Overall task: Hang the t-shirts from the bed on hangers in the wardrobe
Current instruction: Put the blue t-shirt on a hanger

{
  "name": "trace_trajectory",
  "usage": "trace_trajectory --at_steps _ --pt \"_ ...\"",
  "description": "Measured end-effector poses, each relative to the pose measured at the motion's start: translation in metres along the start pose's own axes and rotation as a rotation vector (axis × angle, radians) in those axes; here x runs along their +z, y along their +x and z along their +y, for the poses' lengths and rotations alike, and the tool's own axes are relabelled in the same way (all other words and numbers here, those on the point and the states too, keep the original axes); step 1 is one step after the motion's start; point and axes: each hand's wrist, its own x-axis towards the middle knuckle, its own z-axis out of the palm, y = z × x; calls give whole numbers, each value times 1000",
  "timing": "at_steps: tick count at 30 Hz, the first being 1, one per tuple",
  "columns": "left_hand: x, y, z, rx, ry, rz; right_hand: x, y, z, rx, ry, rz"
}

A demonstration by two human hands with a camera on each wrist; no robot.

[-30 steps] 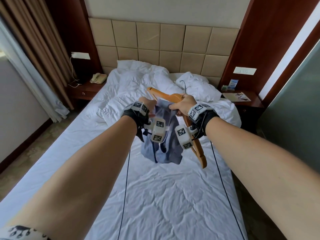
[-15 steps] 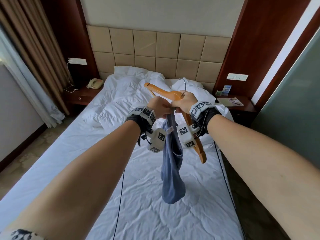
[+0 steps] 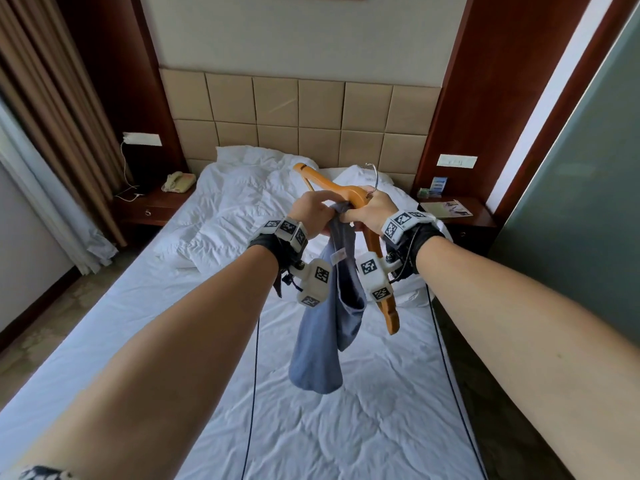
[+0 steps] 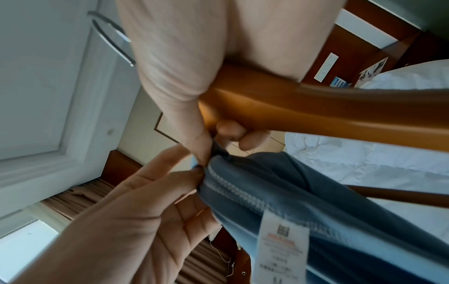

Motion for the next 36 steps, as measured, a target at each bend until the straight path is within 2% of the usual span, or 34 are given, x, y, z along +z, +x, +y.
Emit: trace_trajectory --at_steps 4,11,16,20,23,26,30,33,36 --pt "-6 -3 4 28 45 34 -1 -2 -4 -6 35 -6" --pt "-17 -7 5 55 -5 112 7 -9 -15 19 -4 -45" --pt "-27 -10 8 84 42 104 20 -3 -18 10 -1 95" --pt "-28 -4 20 68 342 127 21 -3 -23 -76 -130 183" --pt "-24 -4 35 54 552 94 18 -6 -28 -133 -160 213" --pt "-19 -1 50 24 629 74 9 -10 -35 -178 -149 217" --pt "-14 1 72 -101 295 20 -13 -13 -40 -206 -160 230" --pt "-13 -9 88 -277 -36 -63 -33 -16 -43 -224 -199 222" --pt "-9 -11 100 -314 -97 -140 -49 -17 -39 -183 -186 191"
